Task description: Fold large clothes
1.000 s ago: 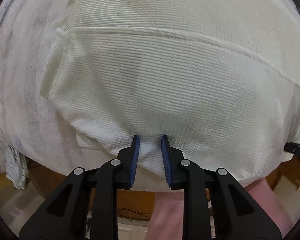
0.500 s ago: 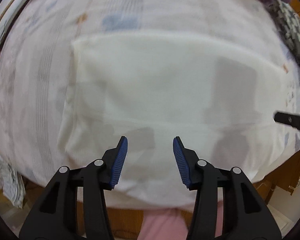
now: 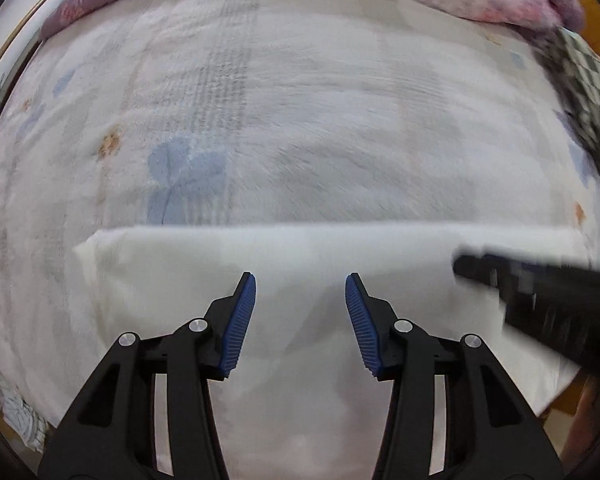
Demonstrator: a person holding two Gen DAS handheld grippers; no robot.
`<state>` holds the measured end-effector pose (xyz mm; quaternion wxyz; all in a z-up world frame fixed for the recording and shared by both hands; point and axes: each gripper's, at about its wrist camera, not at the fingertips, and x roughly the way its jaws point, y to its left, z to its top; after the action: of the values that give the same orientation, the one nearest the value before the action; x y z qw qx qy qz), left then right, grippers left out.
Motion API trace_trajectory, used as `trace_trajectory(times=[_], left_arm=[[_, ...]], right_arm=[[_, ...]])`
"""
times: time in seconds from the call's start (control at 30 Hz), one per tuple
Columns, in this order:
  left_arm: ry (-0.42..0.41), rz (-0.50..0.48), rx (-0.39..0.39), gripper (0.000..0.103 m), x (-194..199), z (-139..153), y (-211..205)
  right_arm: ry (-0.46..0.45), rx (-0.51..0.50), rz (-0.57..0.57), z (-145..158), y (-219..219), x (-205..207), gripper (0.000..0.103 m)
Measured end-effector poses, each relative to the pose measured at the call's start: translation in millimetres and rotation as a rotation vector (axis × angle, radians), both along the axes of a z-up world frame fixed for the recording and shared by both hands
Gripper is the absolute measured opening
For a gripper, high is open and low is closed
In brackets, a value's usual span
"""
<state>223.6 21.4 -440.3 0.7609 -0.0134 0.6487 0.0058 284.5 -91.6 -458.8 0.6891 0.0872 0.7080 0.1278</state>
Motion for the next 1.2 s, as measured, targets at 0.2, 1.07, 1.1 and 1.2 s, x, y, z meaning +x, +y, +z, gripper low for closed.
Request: trace_trajectory(times=[0.2,1.07,1.1,1.2], left_arm=[[0.147,-0.011,-0.062,0.047,36,-44,16],[0.098,-0.12,-0.041,0.01,-43,-31,8],[0.102,-0.121,-0.054,0.01,-45,-33,14],[0.124,-0.136,-0.026,0.012,-58,-31,43]], right_arm=[[-0.014,-0.049,0.169,-28,-1,1,0.0],[0.081,0.056,0.004,-17,-27,-47,0.007],[0.098,0.013,0.059,-29,-17,-49,0.003],[0.091,-0.01,0.137,-37,-37,-82,0.0]])
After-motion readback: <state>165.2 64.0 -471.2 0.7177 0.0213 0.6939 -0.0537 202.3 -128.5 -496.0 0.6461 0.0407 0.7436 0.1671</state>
